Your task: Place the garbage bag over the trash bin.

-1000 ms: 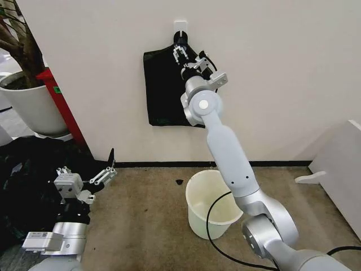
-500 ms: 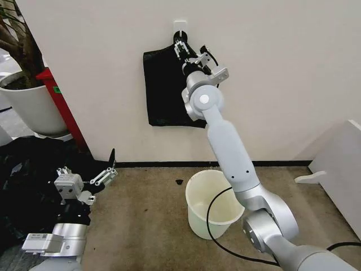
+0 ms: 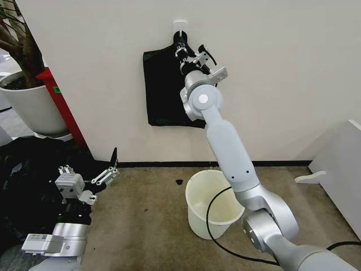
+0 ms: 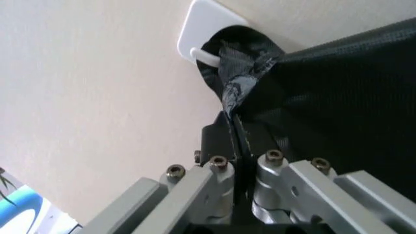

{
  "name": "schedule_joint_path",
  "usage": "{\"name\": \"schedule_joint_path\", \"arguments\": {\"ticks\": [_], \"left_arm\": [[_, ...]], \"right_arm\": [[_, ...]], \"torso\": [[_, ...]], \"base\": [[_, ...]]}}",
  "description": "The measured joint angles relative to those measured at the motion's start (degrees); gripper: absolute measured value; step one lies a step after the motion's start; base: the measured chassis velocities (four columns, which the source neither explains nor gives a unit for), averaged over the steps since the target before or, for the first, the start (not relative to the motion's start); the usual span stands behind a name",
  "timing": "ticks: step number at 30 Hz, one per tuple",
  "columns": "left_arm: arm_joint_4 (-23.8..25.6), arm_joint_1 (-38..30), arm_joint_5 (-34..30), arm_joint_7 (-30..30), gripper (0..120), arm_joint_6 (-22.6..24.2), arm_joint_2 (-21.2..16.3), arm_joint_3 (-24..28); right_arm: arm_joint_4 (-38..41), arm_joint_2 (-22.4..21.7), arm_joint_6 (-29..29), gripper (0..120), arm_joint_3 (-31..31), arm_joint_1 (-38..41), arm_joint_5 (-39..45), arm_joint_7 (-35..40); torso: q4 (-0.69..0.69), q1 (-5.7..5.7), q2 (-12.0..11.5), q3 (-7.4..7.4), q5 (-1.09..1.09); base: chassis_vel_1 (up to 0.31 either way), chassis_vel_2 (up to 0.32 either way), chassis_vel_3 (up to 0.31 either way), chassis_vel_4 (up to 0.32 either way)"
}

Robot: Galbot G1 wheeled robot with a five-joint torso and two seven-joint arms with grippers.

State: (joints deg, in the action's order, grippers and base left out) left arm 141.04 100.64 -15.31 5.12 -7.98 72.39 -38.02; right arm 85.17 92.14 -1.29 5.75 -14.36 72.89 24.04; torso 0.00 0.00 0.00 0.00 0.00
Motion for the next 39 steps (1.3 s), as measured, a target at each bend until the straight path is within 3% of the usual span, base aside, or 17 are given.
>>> {"name": "schedule_joint_path", "arguments": {"ticks": [17, 39], "left_arm": [[-0.6, 0.2, 0.9, -0.8, 100, -0.7, -0.4, 0.1], [-0.4, 0.6, 1.0, -1.4, 100, -0.9, -1.0, -0.1]], "right_arm": [[5.2, 0.0, -0.3, 0, -1.2, -6.1, 1.9, 0.9], [19.4, -2.4, -0.3, 0, -3.3, -22.6, 4.0, 4.6]], "torso": [[0.0, 0.0, 0.0, 0.0, 0.0], [0.01, 0.0, 0.0, 0.0, 0.0]], "base": [[0.0, 0.0, 0.0, 0.0], [0.0, 0.0, 0.0, 0.0]]}}
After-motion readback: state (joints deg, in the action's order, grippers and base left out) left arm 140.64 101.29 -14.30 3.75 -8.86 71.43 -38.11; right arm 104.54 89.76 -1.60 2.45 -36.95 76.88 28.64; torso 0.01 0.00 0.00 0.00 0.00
